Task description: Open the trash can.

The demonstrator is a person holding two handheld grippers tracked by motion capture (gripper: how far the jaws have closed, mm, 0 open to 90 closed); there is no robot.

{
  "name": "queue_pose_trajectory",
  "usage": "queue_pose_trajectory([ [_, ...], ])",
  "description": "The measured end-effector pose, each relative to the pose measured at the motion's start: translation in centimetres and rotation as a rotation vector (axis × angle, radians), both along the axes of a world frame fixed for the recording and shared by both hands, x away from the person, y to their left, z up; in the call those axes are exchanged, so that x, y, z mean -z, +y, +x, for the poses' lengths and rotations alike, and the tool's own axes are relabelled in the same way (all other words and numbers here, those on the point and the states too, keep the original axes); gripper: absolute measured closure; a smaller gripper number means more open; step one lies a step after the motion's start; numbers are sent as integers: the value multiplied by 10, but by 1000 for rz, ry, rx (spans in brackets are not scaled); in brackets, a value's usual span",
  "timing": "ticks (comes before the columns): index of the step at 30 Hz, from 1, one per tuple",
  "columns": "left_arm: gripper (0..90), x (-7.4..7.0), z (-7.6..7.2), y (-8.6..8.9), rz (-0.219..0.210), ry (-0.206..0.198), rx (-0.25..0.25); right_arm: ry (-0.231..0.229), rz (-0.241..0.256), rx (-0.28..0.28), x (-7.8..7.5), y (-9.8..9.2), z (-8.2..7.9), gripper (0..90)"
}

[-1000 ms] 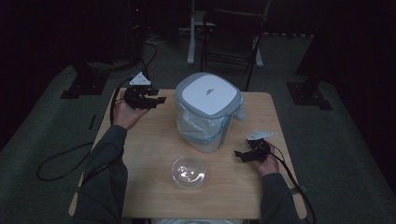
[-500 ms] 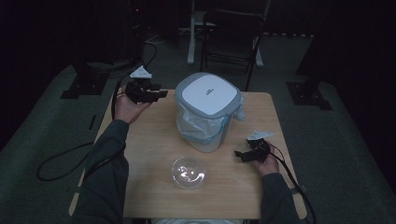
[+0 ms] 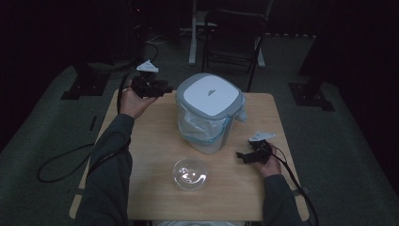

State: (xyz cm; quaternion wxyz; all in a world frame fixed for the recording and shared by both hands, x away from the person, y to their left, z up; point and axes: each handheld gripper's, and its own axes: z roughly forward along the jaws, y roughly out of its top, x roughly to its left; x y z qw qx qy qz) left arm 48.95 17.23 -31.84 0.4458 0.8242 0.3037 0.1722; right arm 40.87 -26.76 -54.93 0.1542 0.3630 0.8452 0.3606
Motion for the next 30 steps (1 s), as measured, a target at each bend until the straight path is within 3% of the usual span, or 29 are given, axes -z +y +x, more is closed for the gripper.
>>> queue_pose_trajectory([
  [14,814,-8,6,-19,-31,-7,11,0,1,1,0,0,0,116],
  [18,891,-8,7,-24,-16,-17,6,0,1,1,0,0,0,116],
  [30,900,-7,15,-40,-24,-8,6,0,1,1,0,0,0,116],
])
